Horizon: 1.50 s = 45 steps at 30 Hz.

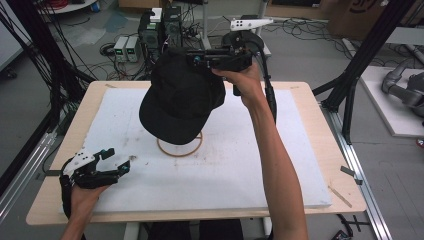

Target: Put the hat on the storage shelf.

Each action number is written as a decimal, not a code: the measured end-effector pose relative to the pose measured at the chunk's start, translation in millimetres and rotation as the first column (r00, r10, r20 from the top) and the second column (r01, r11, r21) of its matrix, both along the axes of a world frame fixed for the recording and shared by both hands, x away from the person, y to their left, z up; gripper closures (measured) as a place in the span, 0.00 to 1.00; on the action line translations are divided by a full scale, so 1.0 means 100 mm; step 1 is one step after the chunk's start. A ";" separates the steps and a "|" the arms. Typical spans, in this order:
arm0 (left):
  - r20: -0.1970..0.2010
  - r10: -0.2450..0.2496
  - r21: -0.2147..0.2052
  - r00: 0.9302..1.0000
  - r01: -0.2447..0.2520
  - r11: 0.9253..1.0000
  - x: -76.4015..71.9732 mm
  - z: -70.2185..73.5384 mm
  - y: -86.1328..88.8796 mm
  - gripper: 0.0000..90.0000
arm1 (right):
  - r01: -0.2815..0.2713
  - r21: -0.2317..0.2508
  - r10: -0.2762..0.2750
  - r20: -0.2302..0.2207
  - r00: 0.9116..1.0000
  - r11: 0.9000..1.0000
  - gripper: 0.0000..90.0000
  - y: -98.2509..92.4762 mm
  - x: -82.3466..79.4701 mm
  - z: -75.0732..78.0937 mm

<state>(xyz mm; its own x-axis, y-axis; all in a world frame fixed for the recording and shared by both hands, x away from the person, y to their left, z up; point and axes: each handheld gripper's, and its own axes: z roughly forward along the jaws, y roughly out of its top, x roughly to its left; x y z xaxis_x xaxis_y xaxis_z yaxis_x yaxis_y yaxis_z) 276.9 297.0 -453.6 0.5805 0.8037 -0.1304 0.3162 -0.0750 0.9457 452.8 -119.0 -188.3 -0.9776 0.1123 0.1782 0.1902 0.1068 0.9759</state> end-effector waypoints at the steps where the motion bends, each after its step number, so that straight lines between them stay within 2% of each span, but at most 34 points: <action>1: -0.002 -0.001 -0.001 1.000 0.001 1.000 0.00 0.00 0.00 0.18 | 0.000 -0.003 0.000 0.000 1.000 1.000 0.87 0.01 0.02 -0.02; 23: -0.001 -0.003 0.007 1.000 0.003 1.000 0.00 0.00 0.00 0.18 | 0.006 -0.036 -0.005 0.009 1.000 0.999 0.87 0.21 0.26 -0.25; 34: -0.001 -0.001 0.007 1.000 0.001 1.000 0.00 0.00 0.00 0.18 | 0.005 -0.034 -0.005 0.000 1.000 0.999 0.87 0.29 0.31 -0.31; 45: 0.002 -0.001 0.010 1.000 0.001 1.000 0.00 0.00 -0.01 0.18 | -0.008 -0.055 0.008 -0.002 1.000 0.998 0.87 0.43 0.31 -0.37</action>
<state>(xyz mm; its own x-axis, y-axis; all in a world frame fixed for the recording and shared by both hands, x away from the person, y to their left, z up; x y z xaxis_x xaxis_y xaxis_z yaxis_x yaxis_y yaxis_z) 276.8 296.0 -453.5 0.5819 0.8042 -0.1212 0.3146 -0.0852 0.9454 483.7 -75.9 -224.9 -0.9782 0.1142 0.1736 0.1907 0.1623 0.9681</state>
